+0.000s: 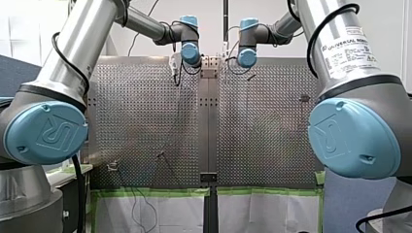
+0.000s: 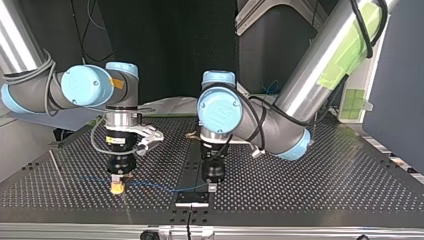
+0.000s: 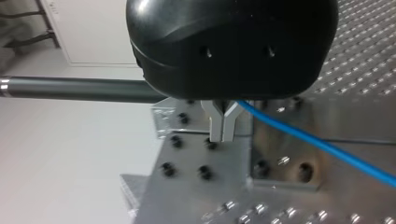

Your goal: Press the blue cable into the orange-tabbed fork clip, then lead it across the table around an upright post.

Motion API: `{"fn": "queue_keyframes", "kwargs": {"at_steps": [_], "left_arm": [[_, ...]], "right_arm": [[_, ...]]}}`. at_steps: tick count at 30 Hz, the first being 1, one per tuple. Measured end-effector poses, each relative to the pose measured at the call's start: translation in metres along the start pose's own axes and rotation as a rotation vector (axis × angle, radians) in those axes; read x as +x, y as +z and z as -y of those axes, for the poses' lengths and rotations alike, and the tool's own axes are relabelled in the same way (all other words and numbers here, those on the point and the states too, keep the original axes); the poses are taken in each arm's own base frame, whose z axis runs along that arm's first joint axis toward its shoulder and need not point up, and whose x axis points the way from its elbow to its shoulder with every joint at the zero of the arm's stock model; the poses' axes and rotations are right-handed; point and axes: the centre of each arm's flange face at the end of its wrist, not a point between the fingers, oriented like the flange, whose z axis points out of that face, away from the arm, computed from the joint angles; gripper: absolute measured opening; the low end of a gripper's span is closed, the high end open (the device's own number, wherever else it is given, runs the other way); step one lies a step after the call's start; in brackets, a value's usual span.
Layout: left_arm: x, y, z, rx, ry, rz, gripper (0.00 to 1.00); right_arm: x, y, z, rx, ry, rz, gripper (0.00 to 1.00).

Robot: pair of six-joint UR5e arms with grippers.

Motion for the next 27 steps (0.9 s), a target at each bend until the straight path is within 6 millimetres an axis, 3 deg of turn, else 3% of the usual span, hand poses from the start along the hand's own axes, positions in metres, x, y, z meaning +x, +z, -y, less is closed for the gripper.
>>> {"fn": "queue_keyframes", "kwargs": {"at_steps": [11, 20, 27], "left_arm": [[0.022, 0.004, 0.035, 0.029, 0.022, -0.050, 0.01], [-0.008, 0.004, 0.057, 0.056, -0.014, 0.003, 0.01], [-0.035, 0.002, 0.073, 0.071, -0.052, 0.049, 0.01]], "right_arm": [[0.003, 0.005, -0.028, -0.040, -0.014, 0.019, 0.00], [0.029, 0.003, -0.050, -0.060, -0.023, 0.025, 0.00], [0.031, -0.001, -0.064, -0.049, -0.033, 0.081, 0.00]]}}
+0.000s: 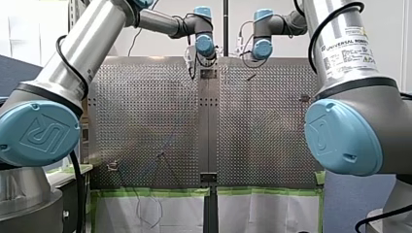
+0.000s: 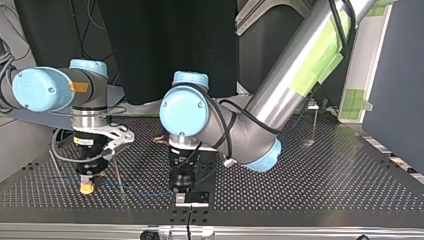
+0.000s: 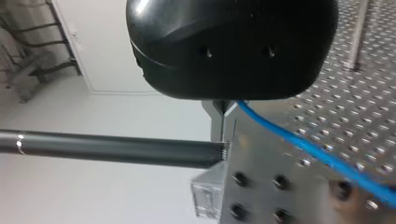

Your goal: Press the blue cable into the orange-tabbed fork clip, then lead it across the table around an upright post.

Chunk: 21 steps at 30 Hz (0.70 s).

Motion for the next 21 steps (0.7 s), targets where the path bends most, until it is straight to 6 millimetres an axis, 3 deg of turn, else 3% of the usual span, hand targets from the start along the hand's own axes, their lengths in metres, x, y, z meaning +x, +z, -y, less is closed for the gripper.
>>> {"fn": "queue_keyframes", "kwargs": {"at_steps": [14, 21], "left_arm": [[0.041, -0.006, 0.049, 0.040, 0.027, -0.097, 0.01], [0.061, 0.003, 0.061, 0.047, 0.035, -0.111, 0.01]], "right_arm": [[-0.004, 0.008, -0.043, -0.024, -0.007, 0.054, 0.00], [-0.004, 0.013, -0.061, -0.039, -0.007, 0.053, 0.00]]}}
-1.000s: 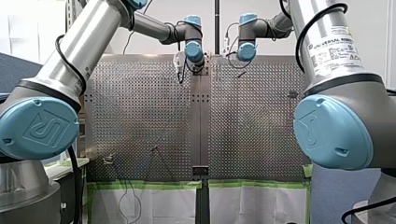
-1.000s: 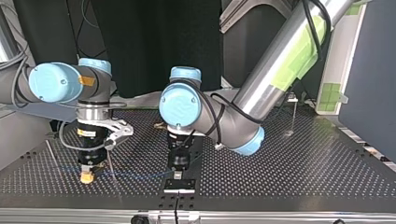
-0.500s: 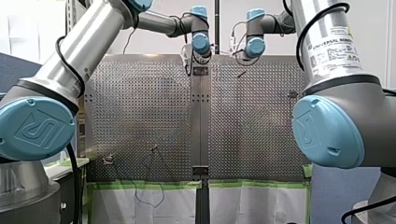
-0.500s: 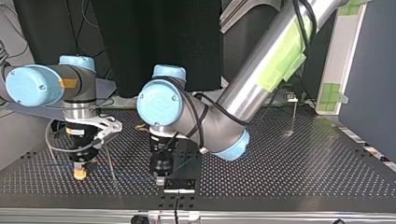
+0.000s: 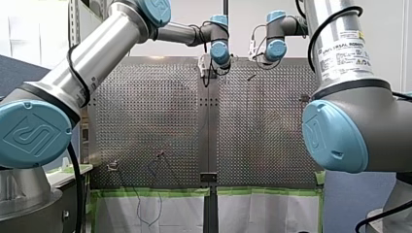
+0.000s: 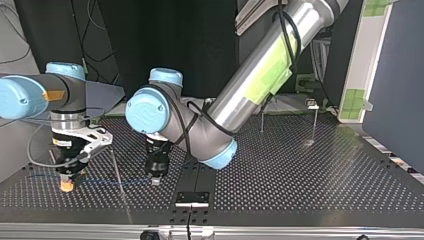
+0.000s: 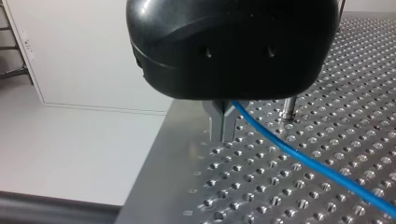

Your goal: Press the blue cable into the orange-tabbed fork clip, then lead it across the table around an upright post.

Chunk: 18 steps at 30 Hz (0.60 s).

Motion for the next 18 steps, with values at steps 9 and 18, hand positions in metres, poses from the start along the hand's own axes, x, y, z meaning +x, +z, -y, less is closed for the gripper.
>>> {"fn": "queue_keyframes", "kwargs": {"at_steps": [9, 18], "left_arm": [[0.022, 0.019, 0.010, 0.010, -0.001, 0.004, 0.01], [0.021, 0.028, 0.009, 0.017, -0.014, 0.033, 0.01]], "right_arm": [[0.000, 0.006, -0.018, -0.010, 0.005, -0.003, 0.00], [0.000, 0.013, -0.049, -0.051, 0.001, -0.003, 0.00]]}}
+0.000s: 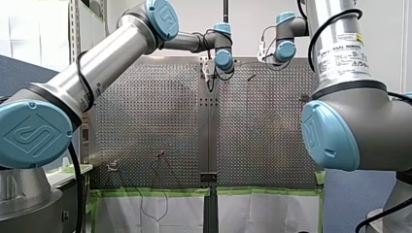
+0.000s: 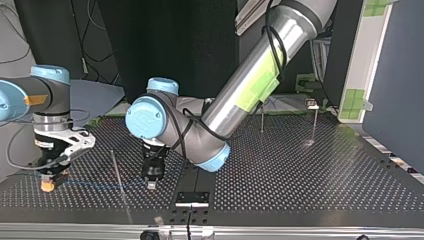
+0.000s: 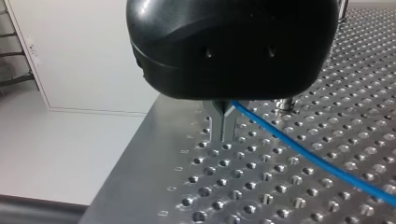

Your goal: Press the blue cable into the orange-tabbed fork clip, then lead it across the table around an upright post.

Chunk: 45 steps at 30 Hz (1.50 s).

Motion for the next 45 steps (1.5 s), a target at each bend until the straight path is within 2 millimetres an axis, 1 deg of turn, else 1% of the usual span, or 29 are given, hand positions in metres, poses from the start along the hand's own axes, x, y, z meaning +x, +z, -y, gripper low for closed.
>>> {"fn": "queue_keyframes", "kwargs": {"at_steps": [4, 8, 14, 19, 22, 28, 31, 37, 41, 45], "left_arm": [[0.009, 0.000, -0.001, 0.005, 0.002, -0.005, 0.01], [0.022, 0.002, -0.004, 0.005, 0.004, -0.008, 0.01], [0.041, 0.006, -0.012, 0.009, 0.009, -0.018, 0.01], [0.044, 0.009, -0.016, 0.012, 0.009, -0.020, 0.01], [0.049, 0.011, -0.016, 0.016, 0.014, -0.029, 0.01], [0.069, 0.017, -0.011, 0.032, 0.029, -0.066, 0.01], [0.080, 0.021, -0.011, 0.035, 0.031, -0.076, 0.01], [0.098, 0.025, -0.016, 0.026, 0.039, -0.097, 0.01], [0.112, 0.024, -0.020, 0.023, 0.044, -0.109, 0.01], [0.120, 0.022, -0.021, 0.026, 0.044, -0.114, 0.01]], "right_arm": [[-0.008, 0.005, -0.009, -0.009, -0.005, 0.011, 0.00], [-0.019, 0.010, -0.014, -0.012, -0.008, 0.028, 0.00], [-0.025, 0.014, -0.024, -0.026, -0.008, 0.031, 0.00], [-0.030, 0.018, -0.036, -0.043, -0.008, 0.036, 0.00], [-0.033, 0.021, -0.044, -0.054, -0.008, 0.039, 0.00], [-0.036, 0.024, -0.057, -0.075, -0.004, 0.043, 0.00], [-0.041, 0.026, -0.062, -0.081, -0.004, 0.051, 0.00], [-0.060, 0.030, -0.066, -0.085, -0.003, 0.079, 0.00], [-0.080, 0.031, -0.064, -0.082, -0.002, 0.110, 0.00], [-0.098, 0.029, -0.064, -0.081, -0.001, 0.141, 0.00]]}}
